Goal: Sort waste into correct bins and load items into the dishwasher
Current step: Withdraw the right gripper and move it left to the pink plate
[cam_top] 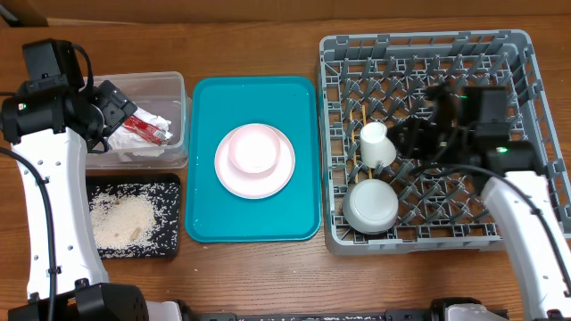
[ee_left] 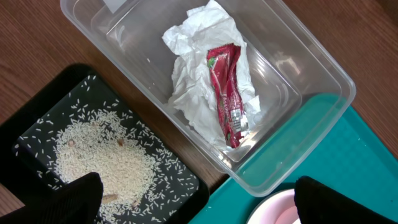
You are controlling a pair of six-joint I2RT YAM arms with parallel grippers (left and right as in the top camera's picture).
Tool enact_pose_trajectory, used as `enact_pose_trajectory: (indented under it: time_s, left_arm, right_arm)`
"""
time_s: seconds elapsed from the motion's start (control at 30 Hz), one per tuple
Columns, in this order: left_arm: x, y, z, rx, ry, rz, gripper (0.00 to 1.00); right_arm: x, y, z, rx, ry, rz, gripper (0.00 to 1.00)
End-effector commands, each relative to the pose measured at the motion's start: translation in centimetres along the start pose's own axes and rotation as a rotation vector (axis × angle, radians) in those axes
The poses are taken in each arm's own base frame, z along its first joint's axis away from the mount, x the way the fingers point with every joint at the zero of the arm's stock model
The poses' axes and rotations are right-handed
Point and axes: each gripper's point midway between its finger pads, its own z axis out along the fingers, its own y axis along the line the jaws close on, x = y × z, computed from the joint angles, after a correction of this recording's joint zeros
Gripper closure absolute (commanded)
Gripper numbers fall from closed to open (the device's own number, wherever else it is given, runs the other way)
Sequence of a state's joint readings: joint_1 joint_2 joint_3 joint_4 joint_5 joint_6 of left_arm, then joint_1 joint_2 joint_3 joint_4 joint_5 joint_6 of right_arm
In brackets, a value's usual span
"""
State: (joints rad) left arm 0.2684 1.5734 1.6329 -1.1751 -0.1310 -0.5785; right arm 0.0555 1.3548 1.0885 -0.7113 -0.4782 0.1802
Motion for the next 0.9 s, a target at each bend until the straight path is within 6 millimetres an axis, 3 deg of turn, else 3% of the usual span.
enact_pose_trajectory:
  time_s: [0.0, 0.2, 0.37, 0.47, 0.6, 0.87]
  left_arm:
    - [-0.3, -0.5, -0.4, 0.013, -0.012, -0.016, 0.00]
    - [-0.3, -0.5, -0.4, 0.013, -0.012, -0.016, 0.00]
    - [-0.3, -0.5, -0.4, 0.013, -0.012, -0.016, 0.00]
    - [-0.3, -0.5, -0.4, 0.013, -0.012, -0.016, 0.00]
    - [-0.3, -0.5, -0.4, 0.013, -0.012, -0.016, 0.00]
    - [-0.3, -0.5, -0.4, 0.013, -0.012, -0.017, 0.00]
  right_arm:
    - [-1.8, 0.1, 0.5, 0.214, -0.098, -0.123, 0.88]
    - [-1.7, -0.9, 2.9, 0.337, -0.097, -0.136, 0.88]
    - [-0.4, -2.7, 5.9, 0.368, -0.016, -0.120, 0.88]
    - [0.5, -3.5, 6.7, 0.384, 0.027, -0.107, 0.88]
    - [0.9, -3.6, 6.3, 0.394, 0.035, -0.058, 0.88]
    - [0.5, -2.1, 3.1, 0.384, 0.008, -0.064, 0.88]
